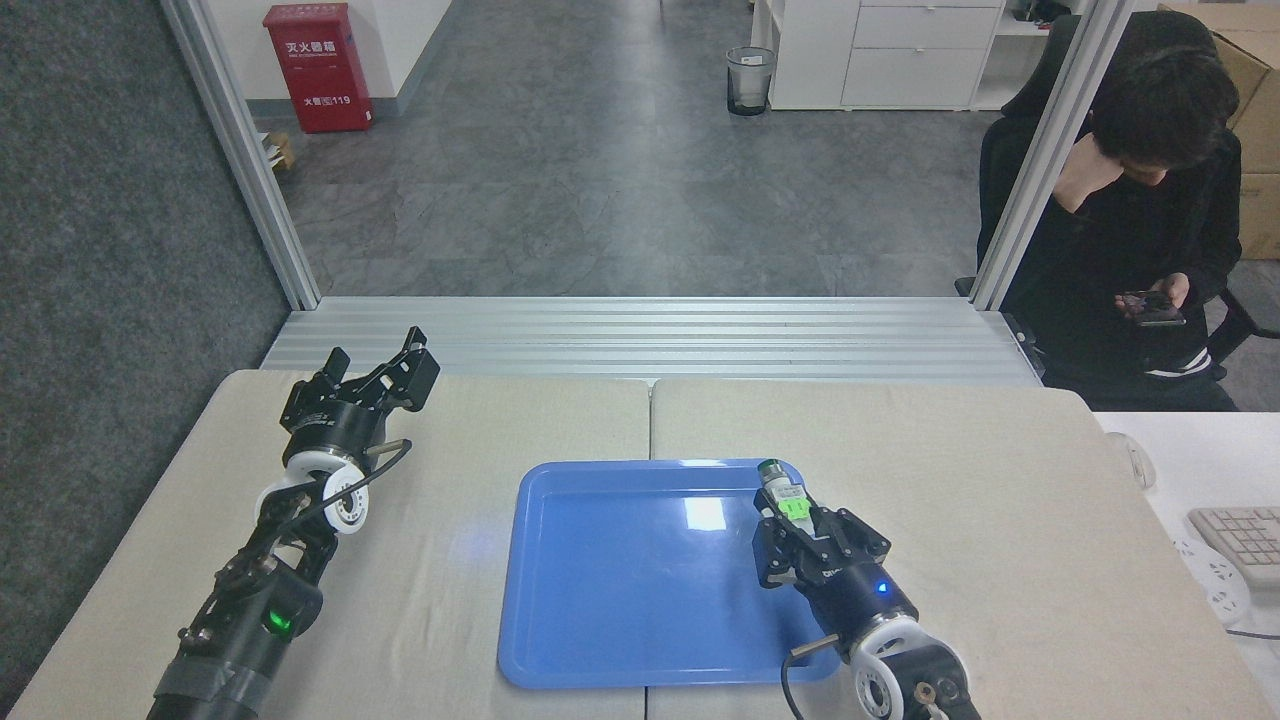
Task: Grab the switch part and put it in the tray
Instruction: 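Lower the switch part into the tray and open the right gripper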
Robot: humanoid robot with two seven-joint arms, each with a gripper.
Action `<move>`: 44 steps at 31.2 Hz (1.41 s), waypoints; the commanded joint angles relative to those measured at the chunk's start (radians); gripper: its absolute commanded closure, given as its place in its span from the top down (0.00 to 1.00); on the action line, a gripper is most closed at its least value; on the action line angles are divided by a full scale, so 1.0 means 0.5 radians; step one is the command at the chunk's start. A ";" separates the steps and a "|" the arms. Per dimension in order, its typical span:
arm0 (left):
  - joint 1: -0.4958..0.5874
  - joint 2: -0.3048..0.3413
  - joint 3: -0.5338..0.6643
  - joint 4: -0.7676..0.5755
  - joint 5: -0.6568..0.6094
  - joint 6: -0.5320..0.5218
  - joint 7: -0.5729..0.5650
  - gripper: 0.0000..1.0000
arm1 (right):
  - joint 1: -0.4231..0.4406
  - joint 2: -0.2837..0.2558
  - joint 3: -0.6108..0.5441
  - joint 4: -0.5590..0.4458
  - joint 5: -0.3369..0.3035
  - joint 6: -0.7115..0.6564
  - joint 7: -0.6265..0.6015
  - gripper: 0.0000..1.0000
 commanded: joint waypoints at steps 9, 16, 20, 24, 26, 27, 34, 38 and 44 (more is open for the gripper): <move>0.000 0.000 0.000 -0.001 0.000 0.002 0.000 1.00 | 0.180 0.166 0.446 -0.261 0.234 0.778 0.040 0.00; 0.000 0.000 0.000 -0.001 0.000 0.002 0.000 1.00 | 0.134 0.169 0.477 -0.089 0.250 0.784 0.065 0.00; 0.000 0.000 0.000 -0.001 0.000 0.002 0.000 1.00 | 0.100 0.160 0.511 -0.031 0.256 0.790 0.068 0.31; 0.000 0.000 0.000 -0.001 0.000 -0.001 0.000 1.00 | 0.079 0.163 0.489 0.003 0.256 0.812 0.065 0.86; 0.000 0.000 0.000 -0.001 0.000 -0.001 0.000 1.00 | 0.076 0.157 0.486 0.006 0.256 0.812 0.065 0.87; 0.000 0.000 0.000 -0.001 0.000 0.002 0.000 1.00 | 0.073 0.154 0.483 0.010 0.256 0.812 0.065 0.87; 0.000 0.000 0.000 -0.001 0.000 0.002 0.000 1.00 | -0.090 0.151 0.376 0.055 0.234 0.812 0.062 0.97; 0.000 0.000 0.000 -0.001 0.000 0.002 0.000 1.00 | -0.341 0.151 0.156 0.163 0.219 0.778 0.040 0.99; 0.000 0.000 0.000 -0.001 0.000 0.002 0.000 1.00 | -0.783 -0.039 -0.035 0.512 0.228 0.653 -0.003 0.99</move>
